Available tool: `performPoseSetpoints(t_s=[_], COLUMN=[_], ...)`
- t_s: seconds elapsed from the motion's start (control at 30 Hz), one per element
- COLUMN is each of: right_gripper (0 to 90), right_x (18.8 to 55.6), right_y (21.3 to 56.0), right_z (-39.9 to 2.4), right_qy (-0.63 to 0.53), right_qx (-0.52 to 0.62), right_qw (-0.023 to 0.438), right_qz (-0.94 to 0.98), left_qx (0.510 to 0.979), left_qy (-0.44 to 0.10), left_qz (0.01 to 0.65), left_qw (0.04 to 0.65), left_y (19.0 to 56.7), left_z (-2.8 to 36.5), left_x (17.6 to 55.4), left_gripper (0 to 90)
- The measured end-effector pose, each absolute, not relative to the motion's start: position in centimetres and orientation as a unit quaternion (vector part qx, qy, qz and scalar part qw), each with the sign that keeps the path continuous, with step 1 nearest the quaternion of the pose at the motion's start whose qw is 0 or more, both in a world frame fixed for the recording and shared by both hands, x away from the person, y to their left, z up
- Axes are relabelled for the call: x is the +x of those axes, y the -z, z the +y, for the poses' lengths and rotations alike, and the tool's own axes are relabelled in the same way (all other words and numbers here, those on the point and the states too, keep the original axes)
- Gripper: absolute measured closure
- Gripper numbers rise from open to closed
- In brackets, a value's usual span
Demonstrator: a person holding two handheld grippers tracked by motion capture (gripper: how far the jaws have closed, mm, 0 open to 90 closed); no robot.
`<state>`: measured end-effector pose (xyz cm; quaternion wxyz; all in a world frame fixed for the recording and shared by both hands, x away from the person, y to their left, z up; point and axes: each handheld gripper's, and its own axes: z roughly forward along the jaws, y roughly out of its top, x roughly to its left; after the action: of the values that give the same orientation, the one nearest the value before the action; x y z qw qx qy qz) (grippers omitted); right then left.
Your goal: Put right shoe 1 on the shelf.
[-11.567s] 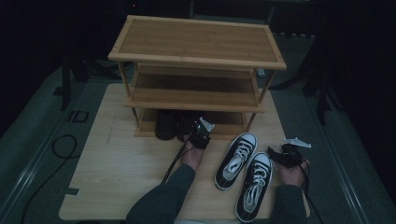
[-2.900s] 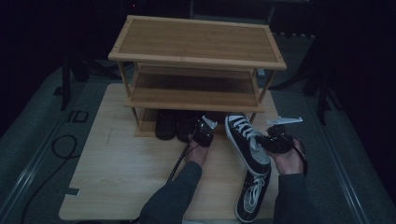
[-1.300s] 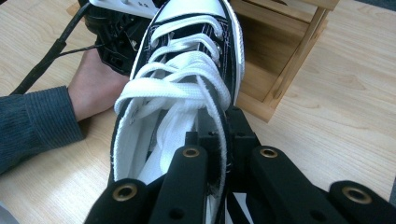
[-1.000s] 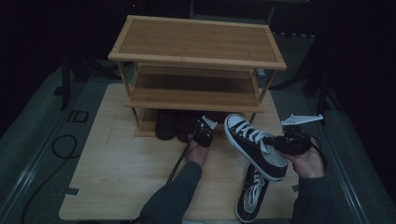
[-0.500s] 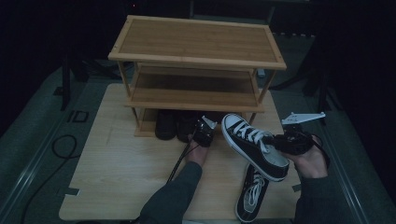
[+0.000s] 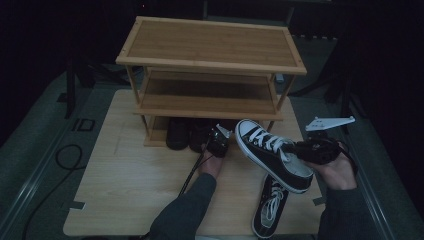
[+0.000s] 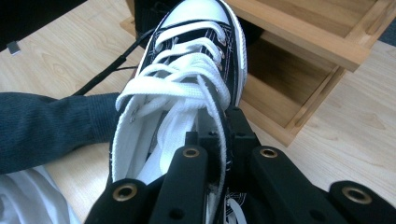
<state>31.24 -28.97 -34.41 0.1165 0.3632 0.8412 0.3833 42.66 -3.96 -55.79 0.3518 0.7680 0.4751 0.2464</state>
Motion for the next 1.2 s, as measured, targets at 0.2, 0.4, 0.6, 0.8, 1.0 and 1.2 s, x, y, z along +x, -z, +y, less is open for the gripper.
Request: performPoseSetpoints(t_s=[0.2,0.4,0.6,0.8,1.0,1.2], right_gripper=[88.0,88.0,88.0,88.1,88.1,88.1], right_x=[31.2,31.4,31.8,32.5,33.3,34.2], right_y=[33.6,32.9,32.4,32.1,32.0,31.9], right_z=[-28.8,-28.7,-28.6,-28.1,-27.6,-27.0], right_qy=[-0.39,-0.399,-0.406,-0.407,-0.409,-0.407], right_qx=[0.356,0.354,0.354,0.356,0.359,0.365], right_qw=[0.121,0.124,0.129,0.131,0.137,0.144], right_qz=[0.84,0.837,0.832,0.831,0.828,0.825], left_qx=[0.767,0.767,0.766,0.767,0.767,0.767], left_qy=[-0.249,-0.249,-0.249,-0.249,-0.249,-0.249], left_qz=[0.477,0.477,0.477,0.477,0.477,0.477], left_qw=[0.351,0.351,0.352,0.351,0.35,0.349], left_y=[55.8,55.8,55.8,55.8,55.8,55.8], left_z=[-4.0,-3.9,-4.0,-3.9,-3.9,-3.9], left_x=[42.6,42.6,42.6,42.6,42.6,42.6], left_gripper=[90.0,90.0,90.0,90.0,90.0,90.0])
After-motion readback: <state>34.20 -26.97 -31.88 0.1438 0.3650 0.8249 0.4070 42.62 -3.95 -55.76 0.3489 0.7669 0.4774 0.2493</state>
